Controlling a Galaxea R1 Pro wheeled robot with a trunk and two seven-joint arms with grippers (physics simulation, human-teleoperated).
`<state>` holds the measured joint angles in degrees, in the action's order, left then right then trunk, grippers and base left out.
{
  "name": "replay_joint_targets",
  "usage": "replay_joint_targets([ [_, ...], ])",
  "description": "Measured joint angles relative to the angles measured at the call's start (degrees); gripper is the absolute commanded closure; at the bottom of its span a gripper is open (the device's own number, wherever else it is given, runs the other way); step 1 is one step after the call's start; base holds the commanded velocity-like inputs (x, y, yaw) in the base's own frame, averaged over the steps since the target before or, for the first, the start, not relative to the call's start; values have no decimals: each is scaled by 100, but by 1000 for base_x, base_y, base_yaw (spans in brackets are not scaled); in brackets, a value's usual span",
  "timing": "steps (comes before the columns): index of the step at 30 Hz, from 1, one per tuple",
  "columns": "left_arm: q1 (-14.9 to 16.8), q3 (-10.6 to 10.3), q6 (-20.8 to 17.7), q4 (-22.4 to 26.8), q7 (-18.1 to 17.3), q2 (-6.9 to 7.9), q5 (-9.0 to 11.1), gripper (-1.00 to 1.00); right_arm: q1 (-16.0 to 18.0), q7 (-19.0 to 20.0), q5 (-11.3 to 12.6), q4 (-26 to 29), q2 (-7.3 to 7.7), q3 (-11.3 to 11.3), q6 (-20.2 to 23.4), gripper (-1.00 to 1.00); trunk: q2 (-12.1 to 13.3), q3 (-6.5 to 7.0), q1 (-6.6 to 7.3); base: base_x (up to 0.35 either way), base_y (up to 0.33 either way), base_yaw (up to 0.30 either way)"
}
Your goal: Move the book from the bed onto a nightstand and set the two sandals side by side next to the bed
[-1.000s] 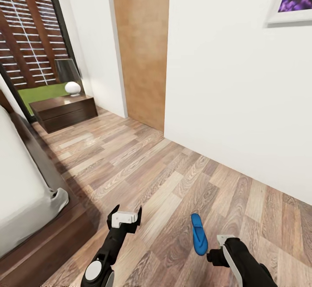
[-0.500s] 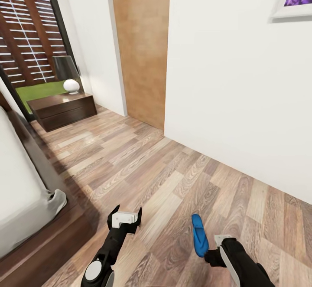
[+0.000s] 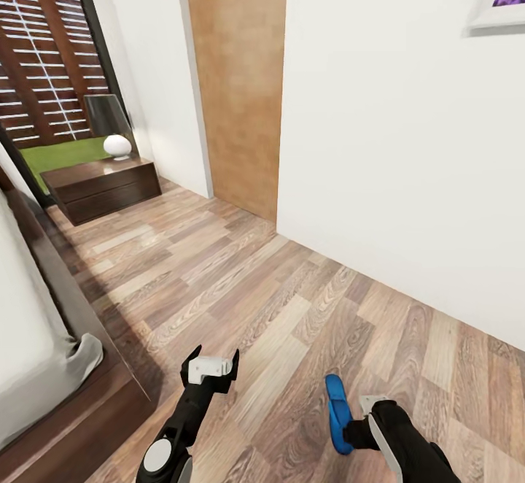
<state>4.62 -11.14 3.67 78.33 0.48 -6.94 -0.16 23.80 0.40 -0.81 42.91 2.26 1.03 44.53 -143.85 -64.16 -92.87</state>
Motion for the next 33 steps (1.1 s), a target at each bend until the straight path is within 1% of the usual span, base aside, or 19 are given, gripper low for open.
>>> replay_joint_targets([
  [4, 1, 0, 5, -5, 0, 0, -6, -100, 0, 0, -1, 0, 0, 0, -5, -100, 0, 0, -1, 148, 0, 0],
  [15, 1, -3, 13, -10, 0, 0, -8, -100, 0, 0, -1, 0, -6, 6, -10, -100, 0, 0, -2, 43, 0, 0],
  [23, 1, -9, 5, -10, 0, -2, -8, -100, -1, 0, -2, 0, -9, 4, -16, -100, 0, 0, 0, 198, 0, 0],
  [33, 0, -9, 6, -10, -4, -7, -2, -100, 0, 3, 1, 0, -23, 7, -16, -100, 0, 0, -2, 64, 0, 0],
])
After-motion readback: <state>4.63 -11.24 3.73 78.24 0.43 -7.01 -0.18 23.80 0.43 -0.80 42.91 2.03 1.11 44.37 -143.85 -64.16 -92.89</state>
